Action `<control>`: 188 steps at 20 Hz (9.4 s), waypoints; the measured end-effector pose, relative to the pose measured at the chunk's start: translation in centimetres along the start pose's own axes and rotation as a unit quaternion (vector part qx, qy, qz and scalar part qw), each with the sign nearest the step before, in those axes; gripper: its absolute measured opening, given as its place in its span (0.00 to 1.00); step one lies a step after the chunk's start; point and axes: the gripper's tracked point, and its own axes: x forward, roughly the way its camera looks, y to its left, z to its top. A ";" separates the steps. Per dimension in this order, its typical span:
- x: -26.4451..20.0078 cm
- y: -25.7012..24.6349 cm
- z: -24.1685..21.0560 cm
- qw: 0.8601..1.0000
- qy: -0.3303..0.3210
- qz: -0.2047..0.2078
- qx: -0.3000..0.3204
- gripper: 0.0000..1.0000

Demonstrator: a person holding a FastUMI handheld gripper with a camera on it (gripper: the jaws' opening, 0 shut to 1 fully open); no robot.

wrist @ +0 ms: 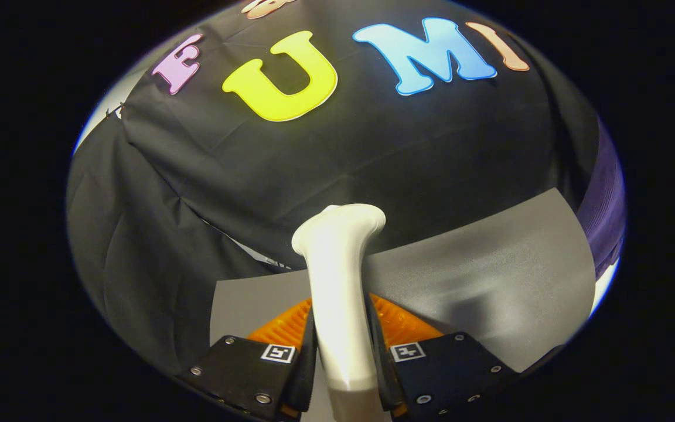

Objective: Iron the clothes twice with a garment steamer, once on the left side and once on the right side.

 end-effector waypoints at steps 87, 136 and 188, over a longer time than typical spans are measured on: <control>-38.0 -24.3 9.8 0.871 -0.469 -0.135 -0.064 0.33; -23.4 -35.5 -10.0 0.933 -0.277 -0.228 -0.039 0.33; -45.9 -39.7 12.7 0.868 -0.469 -0.155 0.040 0.33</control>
